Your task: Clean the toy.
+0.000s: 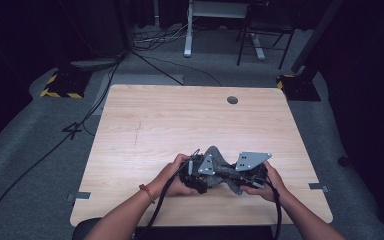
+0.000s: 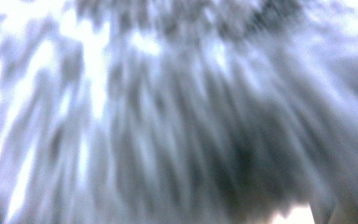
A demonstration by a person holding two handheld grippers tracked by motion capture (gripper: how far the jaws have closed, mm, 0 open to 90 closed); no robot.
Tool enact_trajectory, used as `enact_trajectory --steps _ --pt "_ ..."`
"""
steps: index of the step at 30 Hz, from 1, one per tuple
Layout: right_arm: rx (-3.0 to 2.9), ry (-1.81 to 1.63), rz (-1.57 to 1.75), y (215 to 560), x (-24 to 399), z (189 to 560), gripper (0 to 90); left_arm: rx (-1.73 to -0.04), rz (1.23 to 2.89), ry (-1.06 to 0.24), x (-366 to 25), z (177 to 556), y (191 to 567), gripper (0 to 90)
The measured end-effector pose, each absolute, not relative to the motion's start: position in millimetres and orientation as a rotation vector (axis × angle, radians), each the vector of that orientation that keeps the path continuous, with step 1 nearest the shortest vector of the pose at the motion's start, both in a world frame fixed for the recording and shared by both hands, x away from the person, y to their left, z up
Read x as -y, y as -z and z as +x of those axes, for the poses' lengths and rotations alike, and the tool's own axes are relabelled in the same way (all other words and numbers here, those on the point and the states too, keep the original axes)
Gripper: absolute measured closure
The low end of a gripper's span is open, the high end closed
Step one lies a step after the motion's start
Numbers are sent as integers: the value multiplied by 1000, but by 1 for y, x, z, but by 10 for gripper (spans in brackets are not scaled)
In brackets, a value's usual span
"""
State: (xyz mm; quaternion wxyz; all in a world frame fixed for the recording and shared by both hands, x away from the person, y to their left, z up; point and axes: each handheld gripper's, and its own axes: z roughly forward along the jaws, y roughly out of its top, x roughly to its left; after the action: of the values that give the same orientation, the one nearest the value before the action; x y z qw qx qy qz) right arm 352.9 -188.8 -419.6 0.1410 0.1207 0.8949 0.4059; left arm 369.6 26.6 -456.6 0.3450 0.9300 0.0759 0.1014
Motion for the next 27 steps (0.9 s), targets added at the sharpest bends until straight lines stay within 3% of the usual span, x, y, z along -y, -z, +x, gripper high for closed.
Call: enact_trajectory --steps 9,19,27 --pt "-2572 -1171 494 433 212 367 767 -208 2327 -264 -46 368 442 337" --pt "-2587 -1348 461 440 208 365 771 -215 2230 -210 -50 371 437 334" --pt "-2533 -1422 385 430 207 356 774 -180 2323 -246 -36 368 443 329"
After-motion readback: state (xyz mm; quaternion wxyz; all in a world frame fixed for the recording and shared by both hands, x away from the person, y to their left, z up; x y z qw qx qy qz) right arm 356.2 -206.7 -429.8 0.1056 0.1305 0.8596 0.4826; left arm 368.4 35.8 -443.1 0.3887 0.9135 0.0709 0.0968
